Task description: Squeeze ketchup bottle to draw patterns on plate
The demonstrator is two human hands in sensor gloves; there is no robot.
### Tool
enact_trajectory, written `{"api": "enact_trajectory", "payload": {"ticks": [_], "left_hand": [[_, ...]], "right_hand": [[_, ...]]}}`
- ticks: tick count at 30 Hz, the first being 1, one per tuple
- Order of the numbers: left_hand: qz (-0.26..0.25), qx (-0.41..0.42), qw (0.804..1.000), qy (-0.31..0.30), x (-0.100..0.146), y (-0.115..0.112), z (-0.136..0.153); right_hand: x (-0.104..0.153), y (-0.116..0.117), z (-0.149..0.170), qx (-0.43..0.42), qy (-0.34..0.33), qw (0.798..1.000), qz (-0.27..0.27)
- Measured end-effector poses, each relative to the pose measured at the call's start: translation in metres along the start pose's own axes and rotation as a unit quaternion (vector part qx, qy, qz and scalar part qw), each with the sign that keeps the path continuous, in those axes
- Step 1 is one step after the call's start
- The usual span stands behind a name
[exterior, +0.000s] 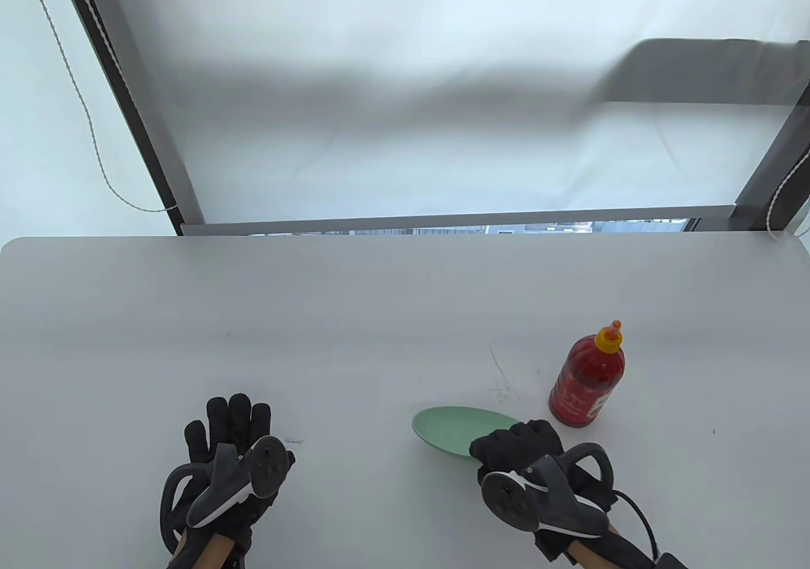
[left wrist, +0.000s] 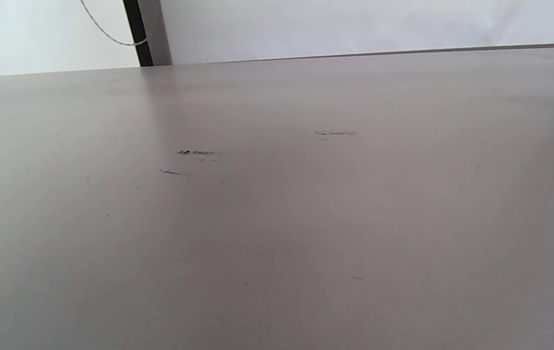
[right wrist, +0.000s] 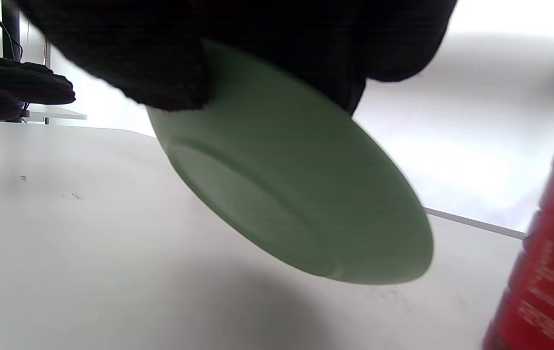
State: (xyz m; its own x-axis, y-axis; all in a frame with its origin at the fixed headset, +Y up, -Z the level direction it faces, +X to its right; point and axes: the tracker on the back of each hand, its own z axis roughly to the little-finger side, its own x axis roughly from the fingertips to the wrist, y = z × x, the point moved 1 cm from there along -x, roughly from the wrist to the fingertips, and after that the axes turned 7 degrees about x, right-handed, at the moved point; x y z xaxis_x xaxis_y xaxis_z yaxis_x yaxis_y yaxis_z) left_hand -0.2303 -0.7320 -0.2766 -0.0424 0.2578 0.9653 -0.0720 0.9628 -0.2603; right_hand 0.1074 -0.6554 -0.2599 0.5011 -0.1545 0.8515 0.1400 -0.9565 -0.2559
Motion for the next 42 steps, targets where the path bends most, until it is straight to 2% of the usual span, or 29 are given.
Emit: {"api": "enact_trajectory", "payload": {"ticks": [7,13,18,22,29,32,35,37,42], "left_hand": [[0.006,0.003,1.000,-0.004,-0.002,0.000,0.000],[0.005,0.018,1.000,-0.005,-0.005,0.001,0.003],[0.008,0.023,1.000,-0.005,-0.007,0.001,0.005],[0.014,0.023,1.000,-0.007,-0.007,0.000,0.004],[0.017,0.017,1.000,-0.007,-0.007,-0.001,0.003],[0.018,0.017,1.000,-0.007,-0.007,-0.001,0.003],[0.019,0.017,1.000,-0.007,-0.007,-0.001,0.003],[0.021,0.017,1.000,-0.006,-0.007,-0.001,0.003],[0.021,0.017,1.000,-0.005,-0.007,-0.001,0.003]], "right_hand": [[-0.044,0.023,-0.026,0.046,0.010,0.998,0.034],[-0.063,0.050,-0.038,0.084,0.029,0.995,0.041],[-0.069,0.067,-0.045,0.079,0.030,0.996,0.022],[-0.070,0.079,-0.049,0.021,0.006,0.998,-0.055],[-0.066,0.101,-0.065,0.038,-0.014,0.997,-0.071],[-0.067,0.101,-0.069,0.051,-0.014,0.996,-0.069],[-0.069,0.100,-0.063,0.023,0.001,0.995,-0.097],[-0.068,0.096,-0.055,-0.007,0.012,0.995,-0.098],[-0.049,0.066,-0.018,-0.082,0.065,0.993,-0.060]]}}
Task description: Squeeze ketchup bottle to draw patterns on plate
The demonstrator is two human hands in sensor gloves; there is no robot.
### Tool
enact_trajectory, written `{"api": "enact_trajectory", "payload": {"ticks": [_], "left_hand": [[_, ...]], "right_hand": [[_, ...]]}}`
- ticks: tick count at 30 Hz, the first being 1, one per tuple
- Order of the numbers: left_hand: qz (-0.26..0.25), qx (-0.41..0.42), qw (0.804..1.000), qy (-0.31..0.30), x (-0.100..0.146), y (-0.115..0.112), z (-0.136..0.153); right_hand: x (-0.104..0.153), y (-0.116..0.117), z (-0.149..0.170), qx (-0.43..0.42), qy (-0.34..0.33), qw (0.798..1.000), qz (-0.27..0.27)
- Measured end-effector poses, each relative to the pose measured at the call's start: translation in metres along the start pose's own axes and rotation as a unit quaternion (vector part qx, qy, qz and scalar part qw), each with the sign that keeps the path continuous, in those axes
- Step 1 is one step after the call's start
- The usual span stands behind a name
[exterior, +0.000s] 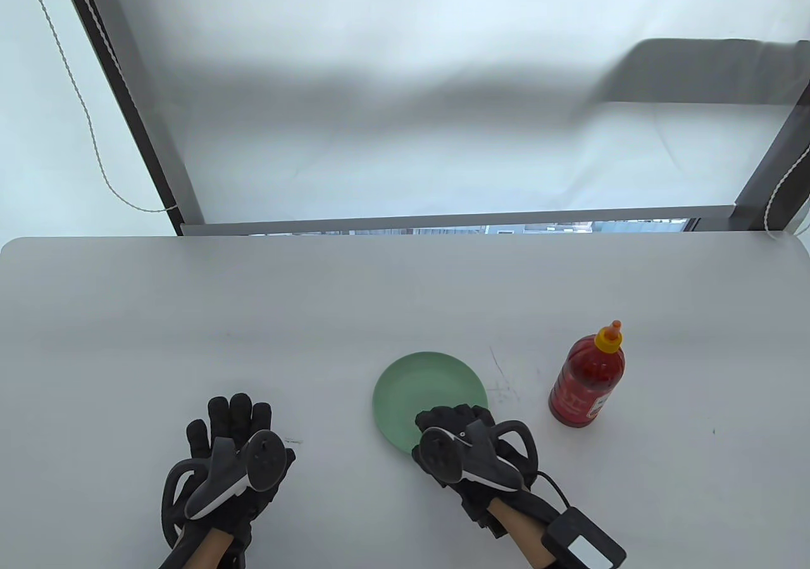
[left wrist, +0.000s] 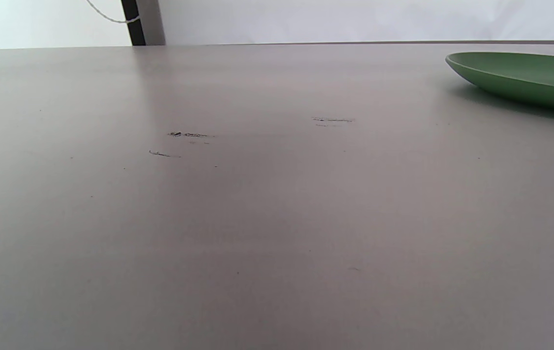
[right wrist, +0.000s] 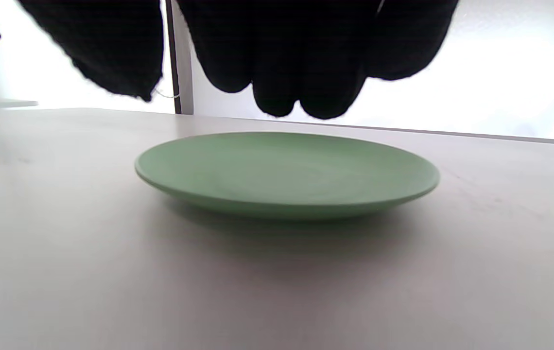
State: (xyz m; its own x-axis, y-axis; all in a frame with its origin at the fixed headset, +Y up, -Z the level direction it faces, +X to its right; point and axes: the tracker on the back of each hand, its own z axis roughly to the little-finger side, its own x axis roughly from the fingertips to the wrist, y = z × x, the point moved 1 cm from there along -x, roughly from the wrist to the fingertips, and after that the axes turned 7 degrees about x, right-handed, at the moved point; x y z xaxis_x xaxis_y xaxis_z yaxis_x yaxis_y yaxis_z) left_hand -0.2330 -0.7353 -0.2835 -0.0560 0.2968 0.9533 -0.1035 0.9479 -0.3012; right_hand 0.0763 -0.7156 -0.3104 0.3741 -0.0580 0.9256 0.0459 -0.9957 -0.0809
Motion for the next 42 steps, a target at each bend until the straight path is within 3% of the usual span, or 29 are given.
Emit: {"api": "enact_trajectory", "payload": {"ticks": [4,9,13,18,20,24,28,31,35,42], "left_hand": [[0.001,-0.002,1.000,0.005,0.000,0.000,0.000],[-0.001,0.002,1.000,0.009,0.001,0.000,0.002],[0.005,0.002,1.000,0.012,-0.001,-0.002,0.003],[0.005,0.007,1.000,0.014,0.000,-0.001,0.005],[0.004,0.009,1.000,0.015,0.000,-0.001,0.006],[0.007,0.015,1.000,0.017,-0.001,-0.001,0.008],[0.009,0.018,1.000,0.022,-0.003,-0.002,0.010],[0.011,0.018,1.000,0.022,-0.004,-0.002,0.010],[0.010,0.018,1.000,0.020,-0.004,-0.002,0.010],[0.015,0.022,1.000,0.012,-0.005,-0.003,0.009]], "right_hand": [[0.034,-0.022,0.044,-0.071,0.041,0.996,0.021],[0.071,-0.018,0.125,-0.101,0.163,0.981,0.025],[0.076,-0.003,0.168,-0.095,0.290,0.952,-0.014],[0.062,0.022,0.195,-0.005,0.375,0.926,-0.031],[0.058,0.029,0.202,0.014,0.389,0.920,-0.045],[0.051,0.048,0.218,-0.064,0.387,0.917,-0.072],[0.050,0.063,0.224,-0.217,0.351,0.911,-0.030],[0.053,0.067,0.226,-0.262,0.349,0.899,0.014],[0.051,0.071,0.227,-0.347,0.346,0.871,0.010],[0.050,0.077,0.228,-0.338,0.358,0.870,0.021]]}}
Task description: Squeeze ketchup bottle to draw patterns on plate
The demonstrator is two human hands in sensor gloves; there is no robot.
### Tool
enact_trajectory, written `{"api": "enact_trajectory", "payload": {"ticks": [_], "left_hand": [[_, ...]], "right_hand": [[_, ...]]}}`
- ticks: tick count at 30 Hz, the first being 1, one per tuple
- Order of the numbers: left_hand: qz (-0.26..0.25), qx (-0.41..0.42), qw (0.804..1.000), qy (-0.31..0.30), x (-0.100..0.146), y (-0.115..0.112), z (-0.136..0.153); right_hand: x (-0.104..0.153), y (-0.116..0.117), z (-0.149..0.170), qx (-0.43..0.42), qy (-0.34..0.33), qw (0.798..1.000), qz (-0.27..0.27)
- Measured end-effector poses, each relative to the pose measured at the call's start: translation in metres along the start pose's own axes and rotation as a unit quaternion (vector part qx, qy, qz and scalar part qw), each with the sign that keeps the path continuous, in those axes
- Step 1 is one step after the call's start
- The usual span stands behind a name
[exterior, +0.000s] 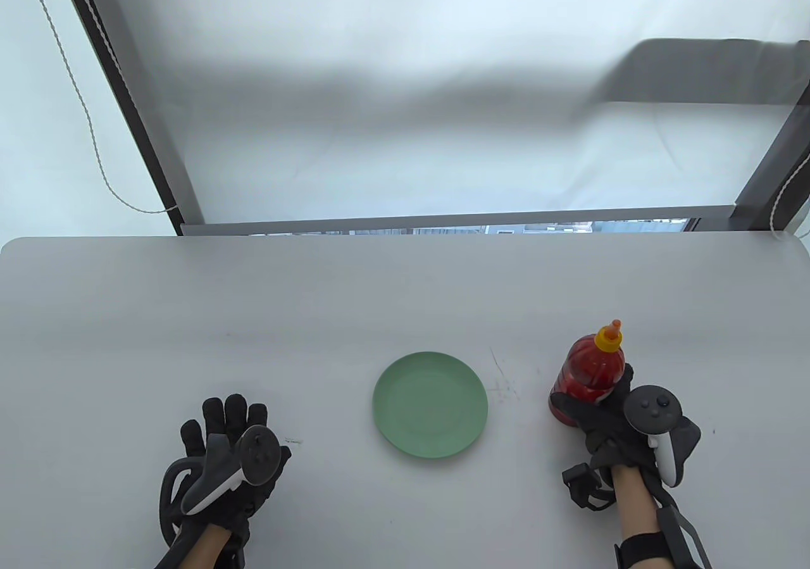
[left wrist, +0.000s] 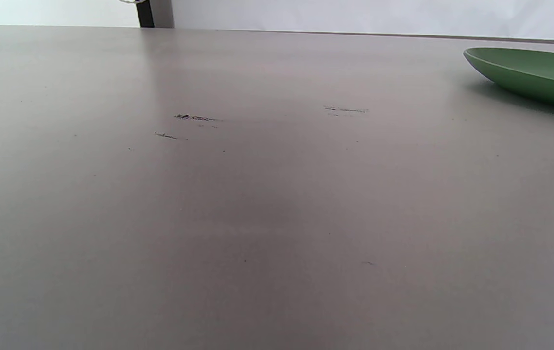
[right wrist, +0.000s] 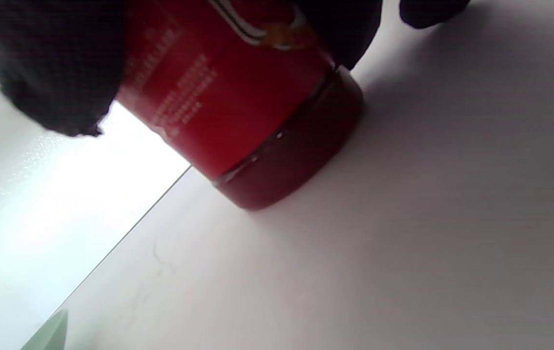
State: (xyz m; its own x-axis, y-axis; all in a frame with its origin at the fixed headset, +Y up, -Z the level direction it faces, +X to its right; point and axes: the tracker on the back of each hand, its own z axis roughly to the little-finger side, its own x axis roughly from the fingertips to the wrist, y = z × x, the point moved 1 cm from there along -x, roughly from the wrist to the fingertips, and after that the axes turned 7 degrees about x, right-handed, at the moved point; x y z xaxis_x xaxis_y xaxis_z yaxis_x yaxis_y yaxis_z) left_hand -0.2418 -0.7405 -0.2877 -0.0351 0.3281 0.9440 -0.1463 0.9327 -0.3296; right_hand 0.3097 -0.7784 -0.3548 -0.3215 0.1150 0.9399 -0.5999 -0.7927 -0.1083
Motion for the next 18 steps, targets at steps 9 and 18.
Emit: {"api": "enact_trajectory", "payload": {"ticks": [9,18], "left_hand": [[-0.004,0.018,1.000,0.006,-0.0033,0.0009,0.0058],[-0.010,0.008,1.000,0.008,-0.0025,0.0017,0.0029]], "right_hand": [[-0.0047,-0.0033,0.0007,0.009,-0.012,1.000,0.024],[-0.0013,-0.0084,-0.0028,-0.059,-0.052,0.997,0.013]]}}
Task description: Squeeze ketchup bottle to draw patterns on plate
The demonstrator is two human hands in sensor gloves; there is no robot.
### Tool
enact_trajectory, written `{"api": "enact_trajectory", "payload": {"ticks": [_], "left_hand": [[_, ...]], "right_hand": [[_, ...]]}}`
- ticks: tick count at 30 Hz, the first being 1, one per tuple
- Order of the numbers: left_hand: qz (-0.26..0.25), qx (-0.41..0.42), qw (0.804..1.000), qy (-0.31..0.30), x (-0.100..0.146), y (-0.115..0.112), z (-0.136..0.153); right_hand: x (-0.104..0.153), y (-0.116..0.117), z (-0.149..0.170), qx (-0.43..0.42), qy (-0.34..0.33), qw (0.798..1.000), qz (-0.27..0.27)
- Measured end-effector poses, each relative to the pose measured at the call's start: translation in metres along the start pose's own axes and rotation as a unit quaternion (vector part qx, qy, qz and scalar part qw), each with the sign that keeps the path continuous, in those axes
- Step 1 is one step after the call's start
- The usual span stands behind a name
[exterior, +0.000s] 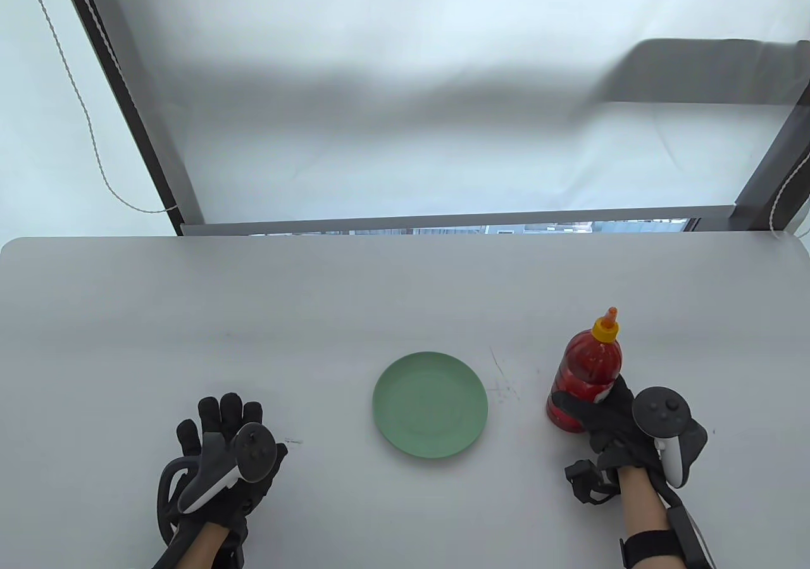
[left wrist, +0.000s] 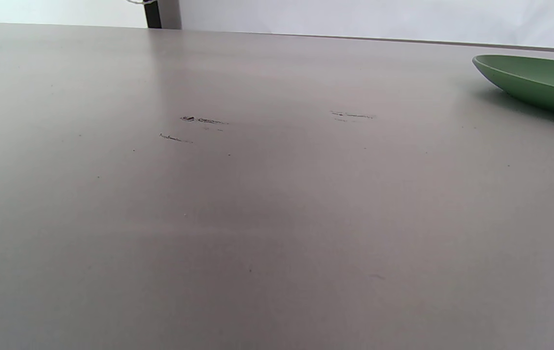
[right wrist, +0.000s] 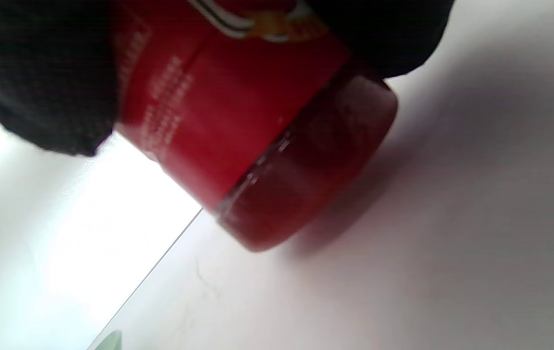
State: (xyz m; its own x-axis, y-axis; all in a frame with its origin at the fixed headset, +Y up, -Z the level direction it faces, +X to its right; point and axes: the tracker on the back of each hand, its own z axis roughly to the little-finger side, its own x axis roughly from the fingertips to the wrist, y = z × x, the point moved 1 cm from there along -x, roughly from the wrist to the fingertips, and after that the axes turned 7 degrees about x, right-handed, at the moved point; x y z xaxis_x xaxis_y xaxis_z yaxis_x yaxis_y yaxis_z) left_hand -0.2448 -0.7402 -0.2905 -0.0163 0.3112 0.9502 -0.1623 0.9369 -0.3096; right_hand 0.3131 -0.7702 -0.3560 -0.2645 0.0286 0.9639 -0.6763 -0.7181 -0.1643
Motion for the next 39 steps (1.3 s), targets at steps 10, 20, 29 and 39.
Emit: {"api": "enact_trajectory", "payload": {"ticks": [10,20,29,39], "left_hand": [[0.006,-0.017,1.000,0.016,0.000,-0.004,0.000],[-0.044,-0.044,0.998,-0.005,0.008,0.007,-0.019],[-0.151,0.024,0.972,-0.177,0.022,0.082,-0.138],[-0.205,0.242,0.874,-0.367,0.028,0.119,-0.209]], "right_hand": [[0.054,-0.032,-0.056,-0.102,-0.109,0.989,-0.006],[0.073,-0.018,-0.065,-0.114,-0.153,0.981,-0.032],[0.070,0.006,-0.066,-0.131,-0.158,0.975,-0.086],[0.089,0.021,-0.076,-0.074,-0.193,0.972,-0.113]]}}
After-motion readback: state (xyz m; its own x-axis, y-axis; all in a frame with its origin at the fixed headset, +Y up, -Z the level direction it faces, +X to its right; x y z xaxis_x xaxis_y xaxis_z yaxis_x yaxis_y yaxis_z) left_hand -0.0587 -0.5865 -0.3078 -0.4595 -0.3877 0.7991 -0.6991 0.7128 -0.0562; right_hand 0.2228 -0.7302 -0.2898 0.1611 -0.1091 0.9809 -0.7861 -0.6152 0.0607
